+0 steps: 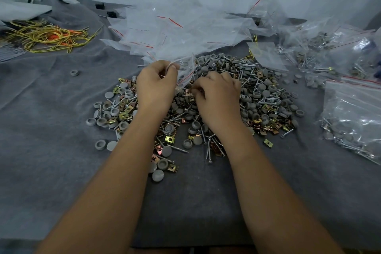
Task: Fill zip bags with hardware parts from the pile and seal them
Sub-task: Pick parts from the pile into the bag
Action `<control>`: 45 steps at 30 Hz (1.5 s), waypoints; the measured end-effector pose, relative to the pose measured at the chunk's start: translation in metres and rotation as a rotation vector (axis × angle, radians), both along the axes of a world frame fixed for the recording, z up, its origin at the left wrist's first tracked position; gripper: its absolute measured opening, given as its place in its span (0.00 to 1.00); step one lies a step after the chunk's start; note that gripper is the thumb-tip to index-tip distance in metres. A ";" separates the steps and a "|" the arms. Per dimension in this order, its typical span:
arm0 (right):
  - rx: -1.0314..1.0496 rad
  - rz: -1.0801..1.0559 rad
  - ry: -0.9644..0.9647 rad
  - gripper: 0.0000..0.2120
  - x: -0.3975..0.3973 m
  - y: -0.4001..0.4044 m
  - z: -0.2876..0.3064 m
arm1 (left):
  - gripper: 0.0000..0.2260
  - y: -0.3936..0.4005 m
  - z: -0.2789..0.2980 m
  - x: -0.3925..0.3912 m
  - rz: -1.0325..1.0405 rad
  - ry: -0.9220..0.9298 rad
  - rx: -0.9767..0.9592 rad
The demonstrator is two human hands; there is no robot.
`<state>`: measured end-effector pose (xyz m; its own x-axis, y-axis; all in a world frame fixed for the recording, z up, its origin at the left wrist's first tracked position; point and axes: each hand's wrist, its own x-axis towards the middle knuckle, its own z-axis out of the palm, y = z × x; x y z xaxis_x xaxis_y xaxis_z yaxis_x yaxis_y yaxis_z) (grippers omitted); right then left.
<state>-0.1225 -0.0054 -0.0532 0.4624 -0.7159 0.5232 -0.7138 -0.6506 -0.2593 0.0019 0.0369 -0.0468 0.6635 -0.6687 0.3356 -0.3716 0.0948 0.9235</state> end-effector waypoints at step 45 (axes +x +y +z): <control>0.127 -0.048 0.018 0.10 -0.016 0.003 0.013 | 0.08 0.003 0.001 -0.003 -0.023 -0.046 -0.011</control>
<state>-0.1382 -0.0025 -0.0402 0.4345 -0.7970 0.4194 -0.7483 -0.5786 -0.3243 -0.0014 0.0400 -0.0461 0.6314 -0.6799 0.3729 -0.4117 0.1136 0.9042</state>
